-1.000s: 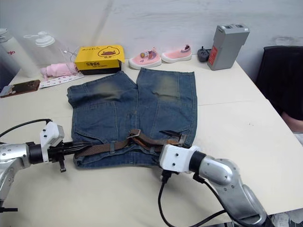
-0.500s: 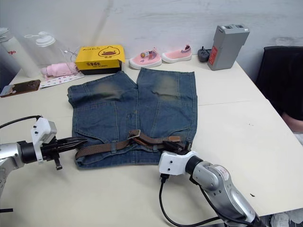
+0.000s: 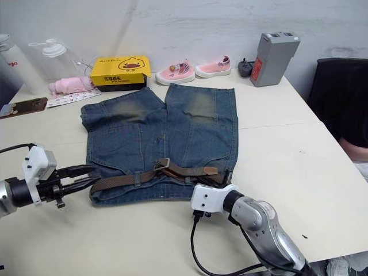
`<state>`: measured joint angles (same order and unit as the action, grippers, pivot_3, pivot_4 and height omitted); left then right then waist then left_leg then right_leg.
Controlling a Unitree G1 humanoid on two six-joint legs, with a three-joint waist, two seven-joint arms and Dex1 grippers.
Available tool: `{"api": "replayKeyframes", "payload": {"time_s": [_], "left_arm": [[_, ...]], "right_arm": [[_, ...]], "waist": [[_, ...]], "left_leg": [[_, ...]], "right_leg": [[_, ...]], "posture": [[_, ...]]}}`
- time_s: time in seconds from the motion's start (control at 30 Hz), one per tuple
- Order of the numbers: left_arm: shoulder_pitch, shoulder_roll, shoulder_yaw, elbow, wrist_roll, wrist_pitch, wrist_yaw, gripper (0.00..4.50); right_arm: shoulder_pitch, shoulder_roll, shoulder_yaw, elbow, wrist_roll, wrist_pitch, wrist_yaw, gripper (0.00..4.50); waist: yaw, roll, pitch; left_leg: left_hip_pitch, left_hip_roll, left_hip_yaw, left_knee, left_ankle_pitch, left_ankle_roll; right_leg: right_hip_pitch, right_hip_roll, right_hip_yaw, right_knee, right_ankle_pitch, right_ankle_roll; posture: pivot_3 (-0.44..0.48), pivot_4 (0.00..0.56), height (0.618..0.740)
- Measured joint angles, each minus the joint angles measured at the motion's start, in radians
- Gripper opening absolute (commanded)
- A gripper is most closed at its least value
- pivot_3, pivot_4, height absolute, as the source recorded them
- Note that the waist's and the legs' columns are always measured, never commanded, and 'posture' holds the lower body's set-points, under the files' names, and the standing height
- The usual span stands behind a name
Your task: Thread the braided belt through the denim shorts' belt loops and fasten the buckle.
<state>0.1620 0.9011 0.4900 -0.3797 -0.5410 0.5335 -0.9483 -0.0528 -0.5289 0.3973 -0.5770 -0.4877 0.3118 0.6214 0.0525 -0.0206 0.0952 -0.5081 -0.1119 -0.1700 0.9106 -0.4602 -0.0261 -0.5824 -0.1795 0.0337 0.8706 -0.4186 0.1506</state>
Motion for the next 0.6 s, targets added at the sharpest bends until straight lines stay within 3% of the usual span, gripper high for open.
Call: {"api": "replayKeyframes", "payload": {"time_s": [0.03, 0.37, 0.47, 0.6], "left_arm": [[0.005, 0.000, -0.002, -0.007, 0.000, -0.001, -0.001, 3.22], [0.017, 0.009, -0.169, 0.005, 0.257, -0.196, 0.061, 3.22], [-0.001, 0.015, -0.220, 0.031, 0.353, -0.269, 0.095, 2.42], [-0.003, 0.003, -0.232, 0.037, 0.402, -0.337, 0.123, 0.69]], "right_arm": [[-0.002, 0.000, 0.001, 0.001, 0.000, 0.000, 0.004, 0.00], [-0.044, 0.007, 0.012, 0.028, 0.003, 0.005, 0.044, 0.00], [-0.047, 0.008, 0.012, 0.027, 0.003, 0.014, 0.049, 0.00], [-0.050, 0.012, 0.012, 0.027, 0.003, 0.021, 0.052, 0.00]], "waist": [[0.000, 0.000, 0.000], [-0.002, -0.001, -0.001], [-0.001, -0.001, -0.001], [-0.002, -0.001, -0.001]], "left_leg": [[0.000, 0.000, 0.000, 0.000, 0.000, 0.000], [0.000, 0.000, 0.001, 0.000, 0.000, 0.000], [0.000, 0.000, 0.001, 0.000, 0.000, 0.000], [0.000, 0.000, 0.001, 0.000, 0.000, 0.001]], "right_leg": [[0.000, 0.000, 0.000, 0.000, 0.000, 0.000], [0.001, 0.001, 0.000, 0.001, -0.001, -0.002], [0.001, 0.001, 0.000, 0.001, -0.001, -0.002], [0.001, 0.001, 0.000, 0.001, -0.001, -0.002]], "posture": [[0.000, 0.150, 0.636], [0.000, 0.150, 0.636], [0.000, 0.150, 0.636], [0.000, 0.150, 0.636]]}}
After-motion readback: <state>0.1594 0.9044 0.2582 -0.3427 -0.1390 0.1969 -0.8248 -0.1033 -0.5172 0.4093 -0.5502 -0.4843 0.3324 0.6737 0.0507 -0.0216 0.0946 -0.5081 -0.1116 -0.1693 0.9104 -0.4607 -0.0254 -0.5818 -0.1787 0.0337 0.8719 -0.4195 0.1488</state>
